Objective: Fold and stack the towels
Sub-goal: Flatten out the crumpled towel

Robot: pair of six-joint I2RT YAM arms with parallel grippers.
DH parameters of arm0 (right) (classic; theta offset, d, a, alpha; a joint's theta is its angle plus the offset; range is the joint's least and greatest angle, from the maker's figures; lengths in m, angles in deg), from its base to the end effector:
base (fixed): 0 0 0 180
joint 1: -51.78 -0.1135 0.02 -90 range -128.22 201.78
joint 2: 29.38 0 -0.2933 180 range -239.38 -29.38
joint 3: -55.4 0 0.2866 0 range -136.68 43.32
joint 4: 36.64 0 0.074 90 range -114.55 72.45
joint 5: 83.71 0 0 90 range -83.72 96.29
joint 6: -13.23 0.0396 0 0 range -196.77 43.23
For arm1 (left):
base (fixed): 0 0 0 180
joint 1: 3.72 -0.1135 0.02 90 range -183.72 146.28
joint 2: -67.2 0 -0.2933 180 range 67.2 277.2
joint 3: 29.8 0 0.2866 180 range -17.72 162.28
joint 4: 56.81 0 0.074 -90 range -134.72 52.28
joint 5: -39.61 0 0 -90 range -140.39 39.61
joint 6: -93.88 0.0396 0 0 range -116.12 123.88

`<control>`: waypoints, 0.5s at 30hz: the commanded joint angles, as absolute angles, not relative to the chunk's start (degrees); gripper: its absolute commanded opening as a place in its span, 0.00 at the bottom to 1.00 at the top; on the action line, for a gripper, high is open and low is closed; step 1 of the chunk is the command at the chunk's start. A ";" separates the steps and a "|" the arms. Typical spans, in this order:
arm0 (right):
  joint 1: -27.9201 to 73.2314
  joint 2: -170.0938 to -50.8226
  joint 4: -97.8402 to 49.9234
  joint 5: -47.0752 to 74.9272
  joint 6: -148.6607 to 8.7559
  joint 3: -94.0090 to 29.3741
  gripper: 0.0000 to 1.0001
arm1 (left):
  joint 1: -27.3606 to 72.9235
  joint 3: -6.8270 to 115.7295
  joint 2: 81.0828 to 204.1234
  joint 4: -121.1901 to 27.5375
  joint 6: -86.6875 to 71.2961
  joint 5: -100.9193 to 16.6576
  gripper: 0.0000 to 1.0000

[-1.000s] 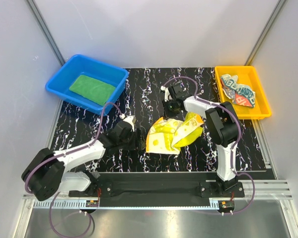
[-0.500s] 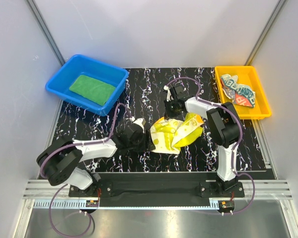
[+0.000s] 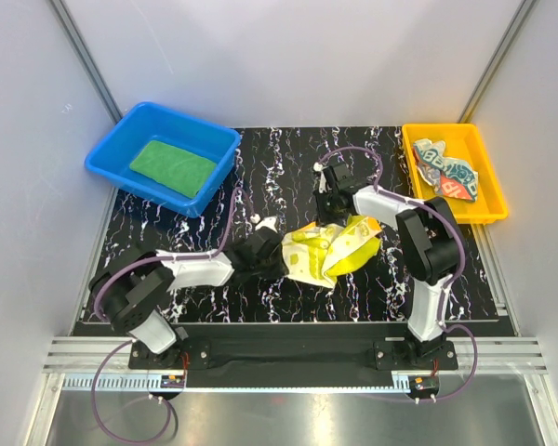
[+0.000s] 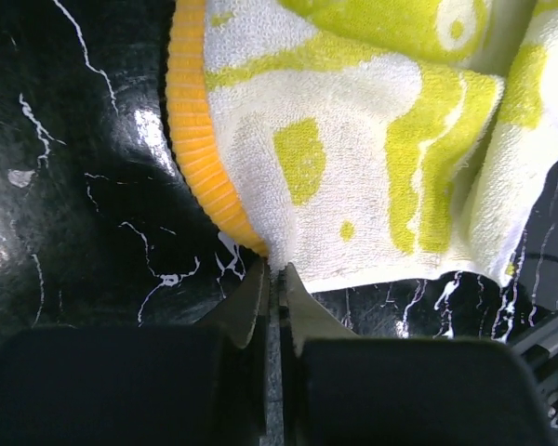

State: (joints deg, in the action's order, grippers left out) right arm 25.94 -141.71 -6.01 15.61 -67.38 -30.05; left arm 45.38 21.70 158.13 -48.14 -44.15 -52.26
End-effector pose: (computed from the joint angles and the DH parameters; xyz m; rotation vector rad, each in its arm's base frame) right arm 0.4002 0.2010 0.1598 -0.4357 2.5802 0.4339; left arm 0.2118 -0.2425 0.1402 0.0079 2.5450 -0.7030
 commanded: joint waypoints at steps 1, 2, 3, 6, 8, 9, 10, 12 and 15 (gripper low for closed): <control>26.21 -135.03 -5.40 12.71 -66.57 -29.90 0.00 | 45.50 22.35 158.97 -36.30 -39.63 -58.72 0.00; 26.29 -133.89 -5.13 12.18 -66.57 -29.81 0.00 | 45.59 24.45 157.74 -34.89 -36.75 -59.87 0.00; 26.29 -131.10 -5.48 11.56 -66.22 -29.55 0.00 | 45.50 25.77 154.68 -31.92 -34.81 -61.28 0.00; 26.29 -123.90 -5.92 7.27 -65.96 -28.93 0.00 | 45.59 32.27 147.74 -26.20 -26.29 -66.99 0.00; 26.29 -120.01 -5.49 5.33 -65.87 -29.63 0.00 | 45.50 37.81 144.21 -24.17 -19.45 -69.89 0.00; 26.21 -115.90 -5.31 3.75 -65.96 -29.89 0.00 | 45.59 39.92 141.93 -21.89 -17.41 -71.03 0.00; 26.29 -113.77 -4.61 2.95 -66.13 -30.59 0.00 | 45.59 44.11 140.69 -20.65 -15.47 -71.66 0.00; 26.21 -107.12 -3.90 0.67 -66.66 -31.30 0.00 | 45.50 47.92 138.75 -17.93 -10.28 -70.70 0.00; 26.21 -97.54 -2.50 -0.04 -68.41 -32.09 0.00 | 45.68 53.81 134.53 -15.81 -5.36 -65.54 0.00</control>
